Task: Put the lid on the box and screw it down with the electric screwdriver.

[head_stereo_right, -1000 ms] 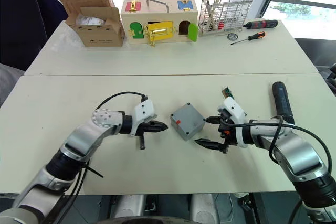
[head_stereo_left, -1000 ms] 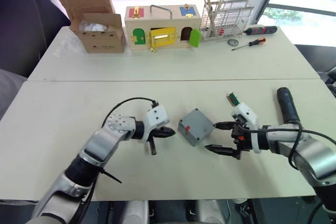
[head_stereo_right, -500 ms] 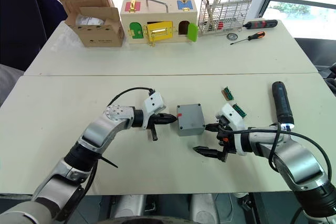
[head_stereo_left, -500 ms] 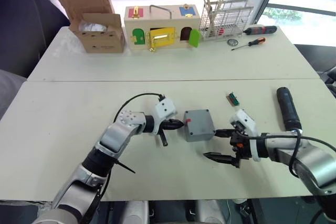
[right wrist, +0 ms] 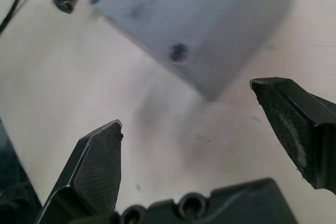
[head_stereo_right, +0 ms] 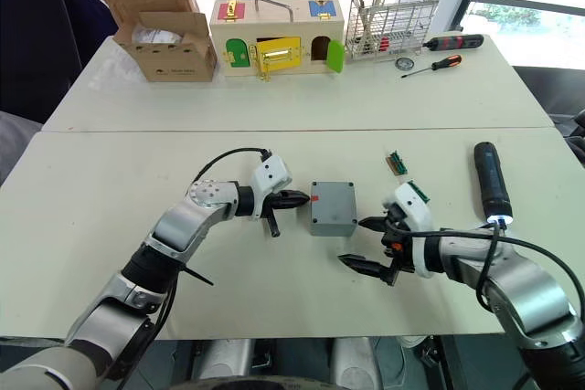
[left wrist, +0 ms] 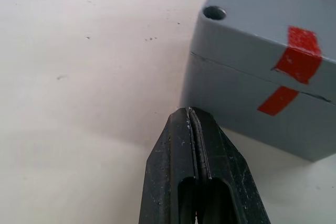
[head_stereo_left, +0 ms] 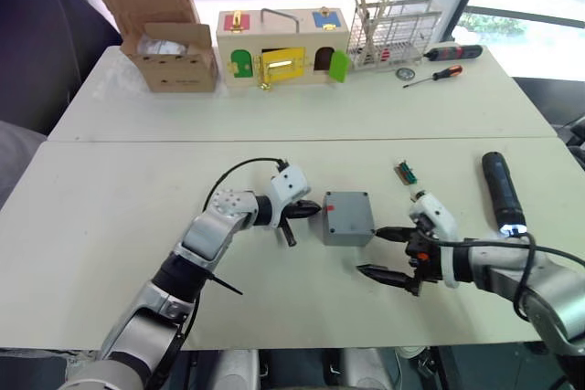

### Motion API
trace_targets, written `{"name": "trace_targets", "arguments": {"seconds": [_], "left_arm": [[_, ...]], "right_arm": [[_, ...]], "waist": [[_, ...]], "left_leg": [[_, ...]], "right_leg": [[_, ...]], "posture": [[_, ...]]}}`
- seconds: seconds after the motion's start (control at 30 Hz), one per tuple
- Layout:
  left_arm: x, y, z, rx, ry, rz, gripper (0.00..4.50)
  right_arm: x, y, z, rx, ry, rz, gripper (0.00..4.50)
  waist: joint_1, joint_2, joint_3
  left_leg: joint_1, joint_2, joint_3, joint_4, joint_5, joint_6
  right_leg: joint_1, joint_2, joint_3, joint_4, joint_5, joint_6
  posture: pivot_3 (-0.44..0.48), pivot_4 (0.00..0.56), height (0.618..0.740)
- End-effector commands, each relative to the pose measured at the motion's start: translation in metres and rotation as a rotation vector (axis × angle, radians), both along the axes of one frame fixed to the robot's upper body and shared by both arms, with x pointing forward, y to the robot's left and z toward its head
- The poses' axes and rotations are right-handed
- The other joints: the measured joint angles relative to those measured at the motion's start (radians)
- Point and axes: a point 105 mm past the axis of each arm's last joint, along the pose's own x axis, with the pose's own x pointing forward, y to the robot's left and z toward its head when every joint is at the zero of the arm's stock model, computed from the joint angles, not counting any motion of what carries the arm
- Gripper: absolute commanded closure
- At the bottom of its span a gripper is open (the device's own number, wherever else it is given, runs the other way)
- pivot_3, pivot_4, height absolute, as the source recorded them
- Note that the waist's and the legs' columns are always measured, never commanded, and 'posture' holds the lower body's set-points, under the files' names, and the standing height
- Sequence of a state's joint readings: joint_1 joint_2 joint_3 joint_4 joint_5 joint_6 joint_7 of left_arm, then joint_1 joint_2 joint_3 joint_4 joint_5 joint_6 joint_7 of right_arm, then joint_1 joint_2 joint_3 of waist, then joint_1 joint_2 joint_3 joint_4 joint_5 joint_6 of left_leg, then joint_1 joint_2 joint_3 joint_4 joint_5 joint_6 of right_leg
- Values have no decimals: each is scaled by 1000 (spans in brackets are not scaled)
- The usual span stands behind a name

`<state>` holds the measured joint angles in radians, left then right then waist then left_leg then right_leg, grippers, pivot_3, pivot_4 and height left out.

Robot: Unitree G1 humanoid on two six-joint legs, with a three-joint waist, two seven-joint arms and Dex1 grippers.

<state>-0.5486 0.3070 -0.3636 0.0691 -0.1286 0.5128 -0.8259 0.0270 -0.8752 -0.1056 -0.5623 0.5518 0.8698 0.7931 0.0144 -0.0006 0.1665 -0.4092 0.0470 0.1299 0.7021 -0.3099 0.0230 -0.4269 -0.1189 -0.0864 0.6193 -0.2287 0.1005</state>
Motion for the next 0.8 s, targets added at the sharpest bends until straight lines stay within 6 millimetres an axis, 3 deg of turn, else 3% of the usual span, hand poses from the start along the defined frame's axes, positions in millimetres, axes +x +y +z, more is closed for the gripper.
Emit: {"name": "trace_targets", "arguments": {"seconds": [0.03, 0.17, 0.3, 0.4, 0.53, 0.8], "left_arm": [[-3, 16, 23, -23, -58, 2, 4500], [-30, 28, 40, -45, -35, -91, 4500], [-46, 25, 52, -56, -25, -162, 4500], [-48, 22, 55, -48, -41, -170, 4500], [-54, 19, 62, -64, -42, -185, 4500], [-67, 18, 61, -52, -20, -193, 4500]], "right_arm": [[4, -26, 26, 21, -100, -118, 32], [19, -58, 36, 111, -206, -291, 32], [45, -75, 25, 109, -275, -372, 32], [63, -82, 18, 90, -314, -401, 765], [76, -87, 13, 77, -338, -419, 2145], [88, -88, 7, 102, -327, -434, 2145]], "waist": [[-1, 0, 0], [-3, 0, 0], [0, 0, -1], [-3, 0, -1], [-3, 0, 0], [-3, 0, -1]], "left_leg": [[0, 0, 0, 0, 0, 0], [1, 1, 0, -1, 1, -1], [1, 0, 1, 0, 1, -1], [1, -1, 1, 0, 1, -3], [1, -1, 2, -1, 3, -6], [1, 0, 2, -1, 4, -7]], "right_leg": [[0, 0, 0, 0, 0, 0], [0, 1, 0, 1, 0, 0], [0, 0, 0, 1, 0, 0], [0, 0, 0, 1, 0, 0], [0, 1, 0, 1, 0, 0], [0, 1, 0, 2, 0, 0]], "posture": [[0, 150, 728], [0, 150, 728], [0, 150, 728], [0, 150, 728], [0, 150, 728], [0, 150, 728]]}}
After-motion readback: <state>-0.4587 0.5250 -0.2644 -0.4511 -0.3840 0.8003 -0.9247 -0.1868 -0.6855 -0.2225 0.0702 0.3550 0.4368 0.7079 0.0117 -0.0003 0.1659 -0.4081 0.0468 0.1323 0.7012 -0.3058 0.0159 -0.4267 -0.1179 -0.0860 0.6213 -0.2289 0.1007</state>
